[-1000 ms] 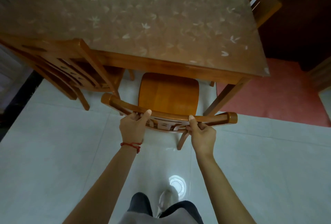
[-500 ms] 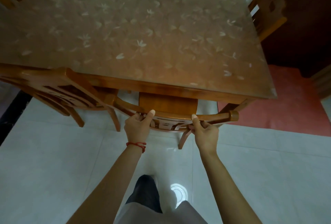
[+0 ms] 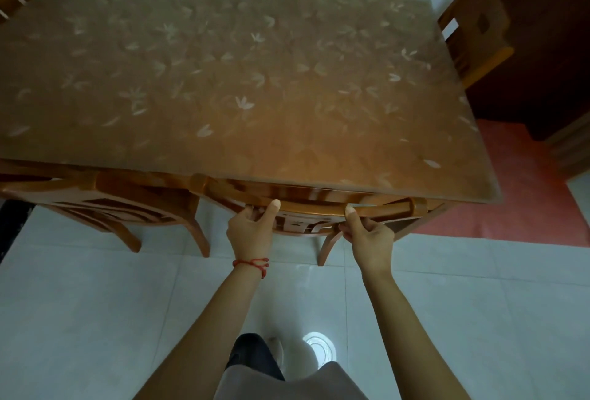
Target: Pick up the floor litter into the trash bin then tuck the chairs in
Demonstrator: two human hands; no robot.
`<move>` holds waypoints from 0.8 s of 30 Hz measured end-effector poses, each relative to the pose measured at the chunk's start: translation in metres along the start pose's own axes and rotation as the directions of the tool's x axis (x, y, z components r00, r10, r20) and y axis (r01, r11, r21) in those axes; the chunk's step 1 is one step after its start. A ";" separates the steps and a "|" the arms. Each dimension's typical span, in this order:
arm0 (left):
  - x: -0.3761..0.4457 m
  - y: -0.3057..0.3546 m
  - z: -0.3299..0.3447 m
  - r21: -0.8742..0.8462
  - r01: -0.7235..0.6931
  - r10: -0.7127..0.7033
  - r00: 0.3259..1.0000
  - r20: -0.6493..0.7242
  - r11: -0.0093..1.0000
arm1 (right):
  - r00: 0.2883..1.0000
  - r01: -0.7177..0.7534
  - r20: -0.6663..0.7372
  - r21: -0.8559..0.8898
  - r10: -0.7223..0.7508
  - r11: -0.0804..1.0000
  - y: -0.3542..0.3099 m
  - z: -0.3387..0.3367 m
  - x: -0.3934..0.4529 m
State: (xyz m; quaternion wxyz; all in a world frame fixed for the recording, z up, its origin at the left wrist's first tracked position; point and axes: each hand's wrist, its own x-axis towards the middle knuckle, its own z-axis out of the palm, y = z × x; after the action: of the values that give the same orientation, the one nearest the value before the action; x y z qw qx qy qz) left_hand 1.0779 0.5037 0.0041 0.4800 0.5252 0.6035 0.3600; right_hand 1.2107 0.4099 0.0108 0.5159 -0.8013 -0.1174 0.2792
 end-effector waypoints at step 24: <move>-0.019 -0.018 -0.024 0.107 -0.059 0.044 0.990 0.133 0.993 | 0.985 0.166 0.072 -0.174 -0.156 0.971 0.012 -0.005 -0.022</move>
State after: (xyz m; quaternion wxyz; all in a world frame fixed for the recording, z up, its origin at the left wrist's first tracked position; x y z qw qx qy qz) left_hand 1.0495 0.4837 -0.0021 0.4792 0.5889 0.5759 0.3032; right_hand 1.1944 0.3906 0.0093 0.4591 -0.8239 -0.2214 0.2476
